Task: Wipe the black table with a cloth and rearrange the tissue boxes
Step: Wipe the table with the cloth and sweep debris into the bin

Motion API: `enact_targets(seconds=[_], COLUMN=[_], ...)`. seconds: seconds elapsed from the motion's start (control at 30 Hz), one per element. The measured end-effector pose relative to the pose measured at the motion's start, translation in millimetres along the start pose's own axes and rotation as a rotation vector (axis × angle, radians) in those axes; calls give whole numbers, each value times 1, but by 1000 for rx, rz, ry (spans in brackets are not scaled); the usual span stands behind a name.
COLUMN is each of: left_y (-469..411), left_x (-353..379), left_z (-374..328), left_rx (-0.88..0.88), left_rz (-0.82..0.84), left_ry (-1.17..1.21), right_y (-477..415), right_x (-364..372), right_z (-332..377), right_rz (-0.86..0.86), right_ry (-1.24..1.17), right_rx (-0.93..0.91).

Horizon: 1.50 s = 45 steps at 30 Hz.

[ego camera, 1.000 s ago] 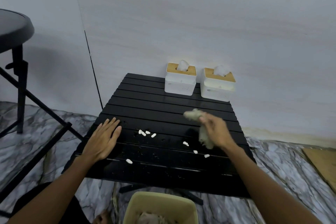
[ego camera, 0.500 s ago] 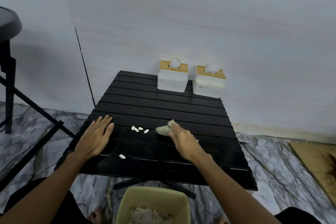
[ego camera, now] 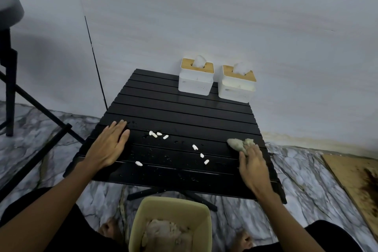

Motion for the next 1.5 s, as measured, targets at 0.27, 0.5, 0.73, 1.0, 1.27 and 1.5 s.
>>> enact_targets(seconds=[0.27,0.5,0.73,1.0,1.27,1.5], left_y=[7,9,8,8,10,5], left_x=[0,-3,-3,-3,-6,-4], left_z=[-3,-5,-5,-6,-7,-1], left_rx=[-21,-28,-19,5,5,20], left_rz=[0,-17,-29,-41,-38,-25], left_ry=[4,4,1,-16,-39,-95], right_y=[39,7,-73,-54,-72,-118], right_x=[57,32,3,-5,52,86], right_z=[125,147,59,40,64,139], right_rz=[35,186,175,17,152,99], right_ry=[-98,-460,-333,-111,237,182], right_rx=[-51,-56,219,-49,-179,12])
Point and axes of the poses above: each hand's wrist, its own y-axis away from the middle knuckle, its own x-axis out of the palm, z = x × y, the point moved 2 cm from there along -y, towards the middle knuckle, and after that the axes turned 2 degrees about y, right-handed, at the moved point
